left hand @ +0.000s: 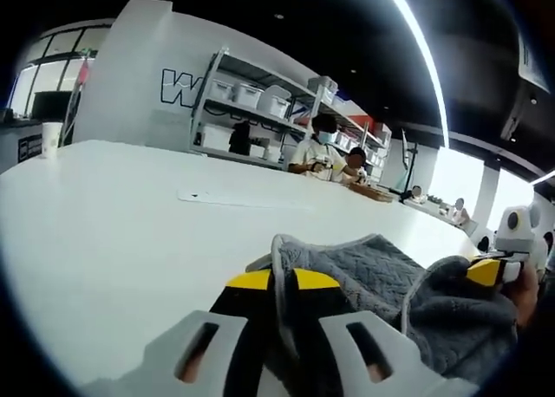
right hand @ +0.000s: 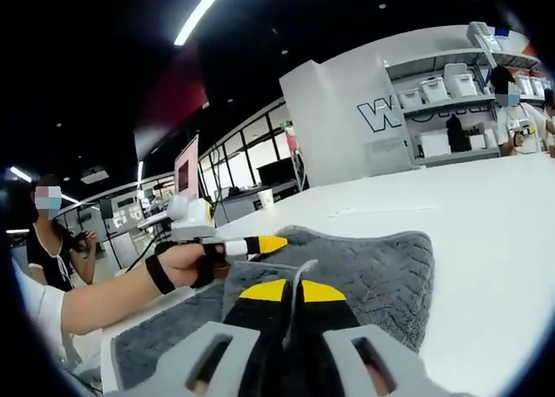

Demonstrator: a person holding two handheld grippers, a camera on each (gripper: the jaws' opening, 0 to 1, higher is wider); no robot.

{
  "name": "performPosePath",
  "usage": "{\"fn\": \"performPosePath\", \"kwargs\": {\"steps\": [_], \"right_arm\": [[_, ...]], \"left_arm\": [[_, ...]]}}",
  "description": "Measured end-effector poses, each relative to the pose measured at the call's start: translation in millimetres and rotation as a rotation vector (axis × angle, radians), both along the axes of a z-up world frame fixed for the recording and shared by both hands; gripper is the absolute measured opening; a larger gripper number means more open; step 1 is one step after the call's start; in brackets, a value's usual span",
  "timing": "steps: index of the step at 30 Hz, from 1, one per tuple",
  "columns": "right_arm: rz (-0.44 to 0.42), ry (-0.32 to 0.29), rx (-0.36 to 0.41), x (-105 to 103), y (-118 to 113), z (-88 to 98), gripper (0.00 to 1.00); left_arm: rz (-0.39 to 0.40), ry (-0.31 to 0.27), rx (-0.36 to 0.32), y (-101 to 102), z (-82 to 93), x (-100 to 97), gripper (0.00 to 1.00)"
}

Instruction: Open the folded towel by lifting each exposed corner and separating the folded layers until the towel lies flat within the target outline without major curled edges

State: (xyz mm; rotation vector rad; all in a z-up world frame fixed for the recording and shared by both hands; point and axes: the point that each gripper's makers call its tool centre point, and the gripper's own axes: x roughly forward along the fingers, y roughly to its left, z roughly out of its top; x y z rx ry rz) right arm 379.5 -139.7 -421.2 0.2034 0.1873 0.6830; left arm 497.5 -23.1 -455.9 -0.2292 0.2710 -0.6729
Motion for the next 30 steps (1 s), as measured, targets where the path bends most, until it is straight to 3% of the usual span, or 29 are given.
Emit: {"fn": "performPosePath", "kwargs": {"steps": [1, 5, 15, 22, 26, 30], "right_arm": [[0.000, 0.000, 0.000, 0, 0, 0.3, 0.00], [0.014, -0.010, 0.012, -2, 3, 3.7, 0.00], [0.022, -0.032, 0.034, -6, 4, 10.9, 0.00], [0.048, -0.057, 0.038, -14, 11, 18.7, 0.00], [0.065, -0.075, 0.041, -19, 16, 23.7, 0.00], [0.073, -0.081, 0.043, -22, 19, 24.9, 0.00]], "left_arm": [[0.013, 0.005, -0.024, 0, 1.7, -0.1, 0.05], [0.006, 0.003, -0.012, -1, 0.6, -2.7, 0.05], [0.015, 0.041, -0.074, 0, 0.9, -6.0, 0.03], [0.034, 0.060, -0.079, -4, 3.8, -10.5, 0.03], [0.028, 0.089, -0.118, -1, 7.9, -0.8, 0.03], [0.015, 0.092, -0.105, -3, 8.5, -1.7, 0.03]]}}
